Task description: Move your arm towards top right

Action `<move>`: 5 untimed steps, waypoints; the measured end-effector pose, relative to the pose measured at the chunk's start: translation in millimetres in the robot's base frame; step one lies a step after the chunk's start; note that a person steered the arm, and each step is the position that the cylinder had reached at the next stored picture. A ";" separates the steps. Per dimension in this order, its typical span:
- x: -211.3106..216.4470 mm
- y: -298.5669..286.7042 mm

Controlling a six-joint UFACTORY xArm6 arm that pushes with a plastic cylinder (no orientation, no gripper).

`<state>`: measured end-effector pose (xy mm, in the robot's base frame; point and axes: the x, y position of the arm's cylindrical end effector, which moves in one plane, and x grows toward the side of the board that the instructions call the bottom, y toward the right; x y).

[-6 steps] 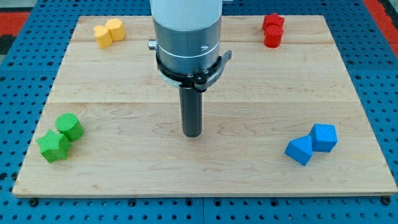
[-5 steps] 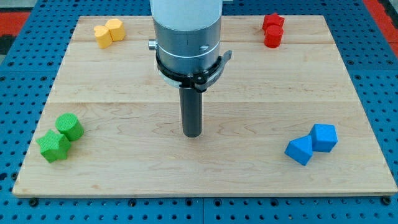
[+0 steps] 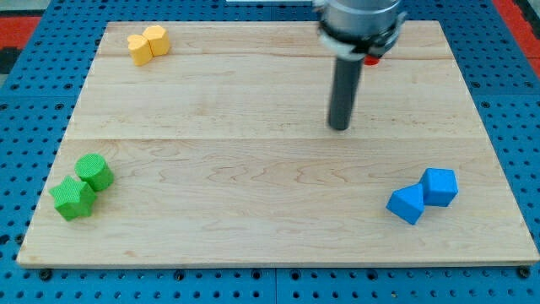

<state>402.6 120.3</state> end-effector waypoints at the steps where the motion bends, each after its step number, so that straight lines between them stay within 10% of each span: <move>1: -37.9 47.1; 5: -87.5 114.7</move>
